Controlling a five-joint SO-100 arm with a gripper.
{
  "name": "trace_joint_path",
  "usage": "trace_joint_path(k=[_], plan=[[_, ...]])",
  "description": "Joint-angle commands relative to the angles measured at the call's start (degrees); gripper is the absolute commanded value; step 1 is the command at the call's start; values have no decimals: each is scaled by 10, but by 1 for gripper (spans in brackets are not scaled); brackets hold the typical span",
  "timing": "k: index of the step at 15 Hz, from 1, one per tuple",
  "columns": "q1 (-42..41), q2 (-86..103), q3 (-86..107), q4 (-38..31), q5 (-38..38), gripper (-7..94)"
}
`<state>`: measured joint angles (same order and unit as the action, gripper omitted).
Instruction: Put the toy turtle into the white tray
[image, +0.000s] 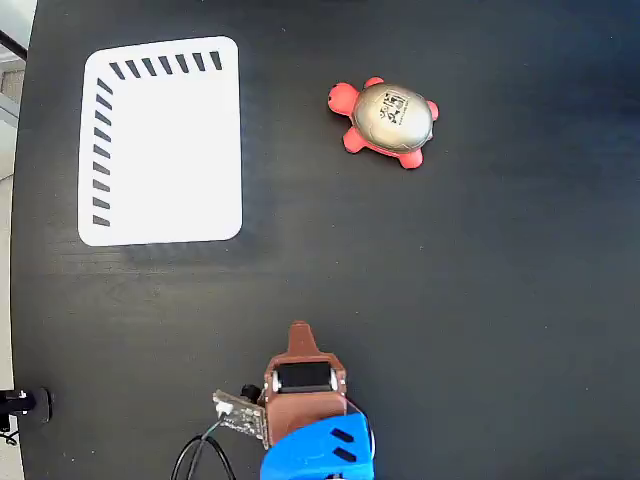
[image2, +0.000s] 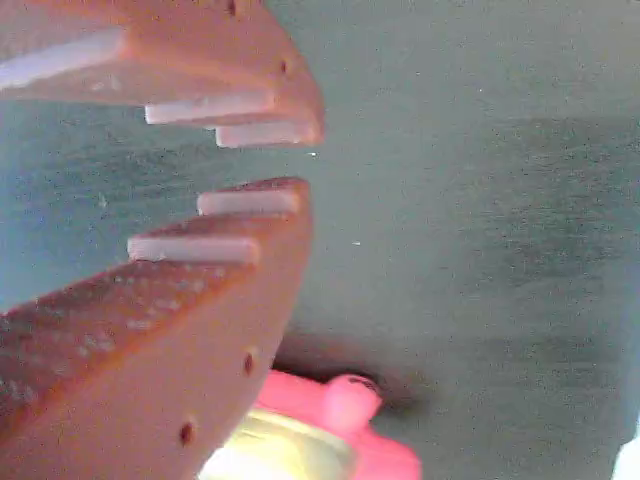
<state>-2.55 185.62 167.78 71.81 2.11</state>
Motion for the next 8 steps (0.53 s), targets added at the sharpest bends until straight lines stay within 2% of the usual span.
trace_joint_path(k=[1,4,8], plan=[[-21,-22,-6,-16,1,0],[-15,-198,-65,-121,-11,0],[59,-467,-273,-148,-1,0]])
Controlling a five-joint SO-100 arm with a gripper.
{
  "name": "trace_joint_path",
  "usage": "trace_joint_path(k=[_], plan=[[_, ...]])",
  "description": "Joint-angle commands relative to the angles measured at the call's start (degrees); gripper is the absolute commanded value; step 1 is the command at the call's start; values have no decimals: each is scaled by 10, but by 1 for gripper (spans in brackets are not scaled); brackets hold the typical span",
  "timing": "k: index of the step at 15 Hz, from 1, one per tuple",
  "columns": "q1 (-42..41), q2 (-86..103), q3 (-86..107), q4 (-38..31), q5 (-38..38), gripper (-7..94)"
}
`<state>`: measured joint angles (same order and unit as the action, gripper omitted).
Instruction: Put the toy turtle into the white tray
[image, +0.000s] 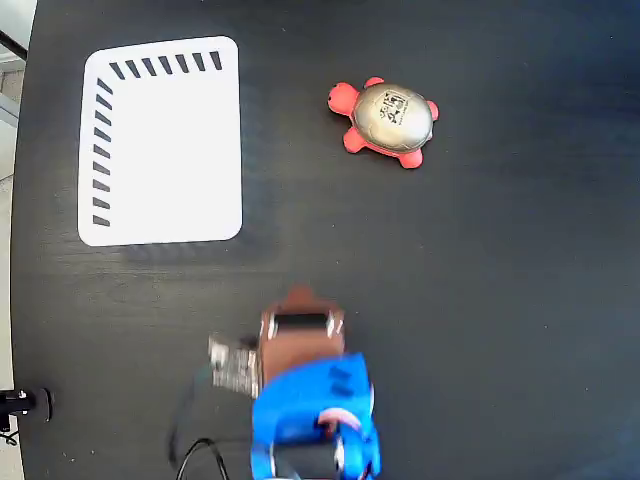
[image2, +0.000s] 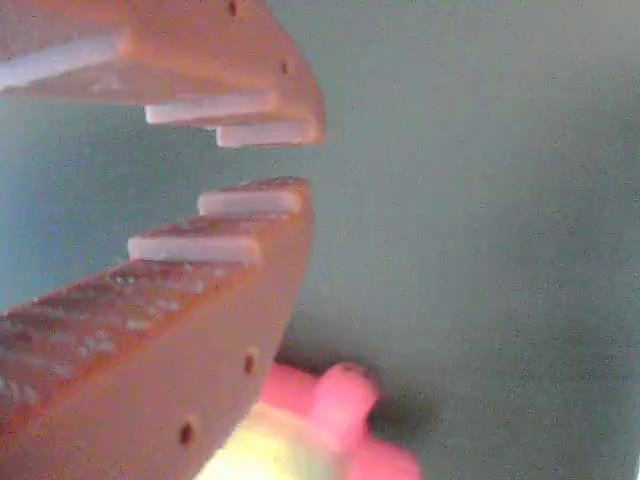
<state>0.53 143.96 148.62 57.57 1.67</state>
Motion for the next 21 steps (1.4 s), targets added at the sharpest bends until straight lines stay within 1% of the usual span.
trace_joint_path(k=[1,3,6,10,12,13,14,15,16,19,20,21], plan=[[50,-104,-132,-2,-1,0],[83,-198,-223,7,-12,0],[115,-335,-377,59,-24,0],[126,-462,-536,100,-12,0],[129,-521,-617,138,0,0],[131,-548,-657,158,3,3],[132,-577,-694,178,5,15],[131,-601,-729,192,3,24],[131,-624,-759,206,-3,30],[142,-700,-848,242,-11,45],[147,-722,-877,252,-11,45],[153,-744,-902,263,-11,51]])
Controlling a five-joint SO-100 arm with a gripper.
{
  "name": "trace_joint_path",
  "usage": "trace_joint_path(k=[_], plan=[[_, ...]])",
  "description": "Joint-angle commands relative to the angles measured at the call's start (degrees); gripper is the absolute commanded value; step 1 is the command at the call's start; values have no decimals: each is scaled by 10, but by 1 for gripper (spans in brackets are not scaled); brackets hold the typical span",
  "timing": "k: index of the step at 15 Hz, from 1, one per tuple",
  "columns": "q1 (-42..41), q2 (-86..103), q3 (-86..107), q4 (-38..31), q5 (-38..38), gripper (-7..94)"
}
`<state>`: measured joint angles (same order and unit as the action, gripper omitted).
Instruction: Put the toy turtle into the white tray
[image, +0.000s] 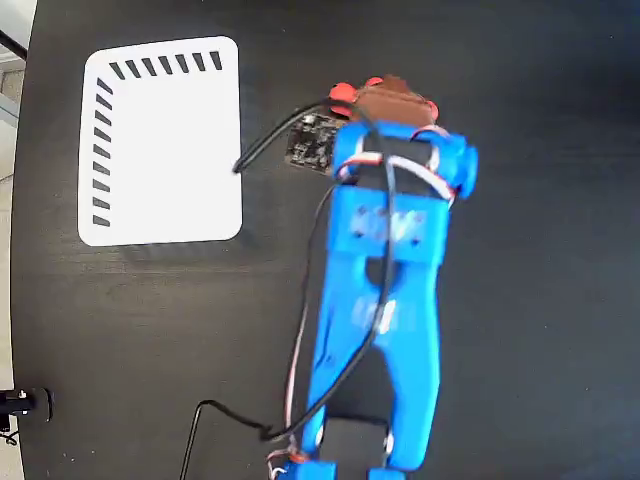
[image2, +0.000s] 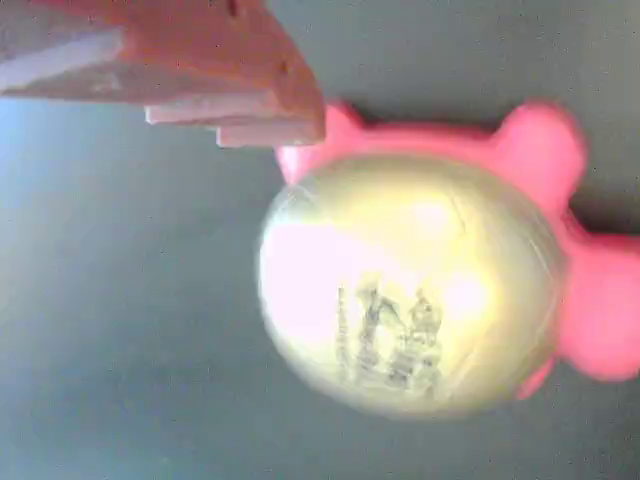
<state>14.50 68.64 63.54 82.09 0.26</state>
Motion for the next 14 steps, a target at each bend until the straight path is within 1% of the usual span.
trace_joint_path(k=[1,4,5,7,14], plan=[[21,-14,-79,25,4,56],[38,-71,-142,44,7,57],[38,-89,-155,54,10,62],[34,-131,-197,84,15,62],[21,-196,-254,85,39,62]])
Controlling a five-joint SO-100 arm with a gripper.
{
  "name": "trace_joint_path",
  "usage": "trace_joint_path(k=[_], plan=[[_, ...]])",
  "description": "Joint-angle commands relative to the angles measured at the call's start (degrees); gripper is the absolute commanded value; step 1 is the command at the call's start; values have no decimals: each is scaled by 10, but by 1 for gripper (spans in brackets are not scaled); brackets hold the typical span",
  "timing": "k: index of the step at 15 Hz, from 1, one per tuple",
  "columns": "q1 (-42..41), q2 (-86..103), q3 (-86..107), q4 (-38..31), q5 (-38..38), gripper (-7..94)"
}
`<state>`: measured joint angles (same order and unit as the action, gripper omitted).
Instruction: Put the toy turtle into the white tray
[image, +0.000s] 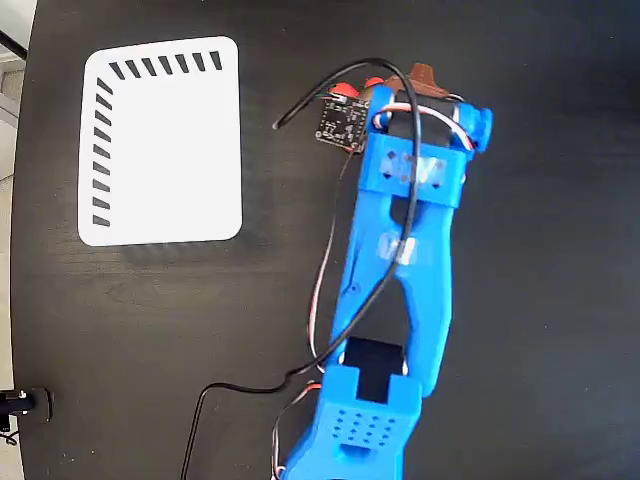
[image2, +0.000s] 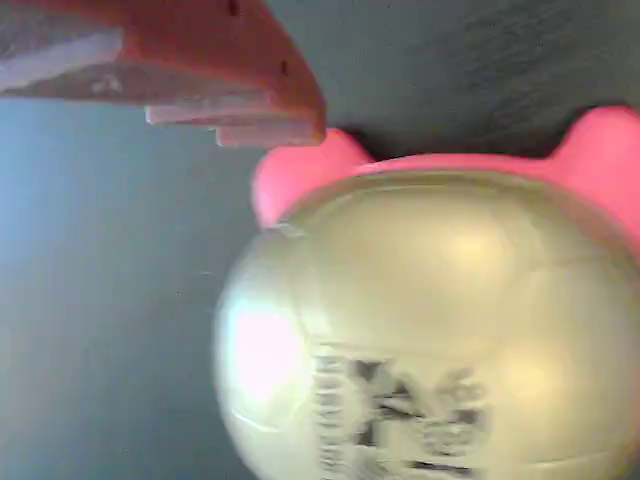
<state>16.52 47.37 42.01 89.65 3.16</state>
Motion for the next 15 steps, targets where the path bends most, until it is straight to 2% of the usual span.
trace_joint_path(k=[1,15], plan=[[-1,6,-46,10,10,62],[-11,-113,-153,31,15,62]])
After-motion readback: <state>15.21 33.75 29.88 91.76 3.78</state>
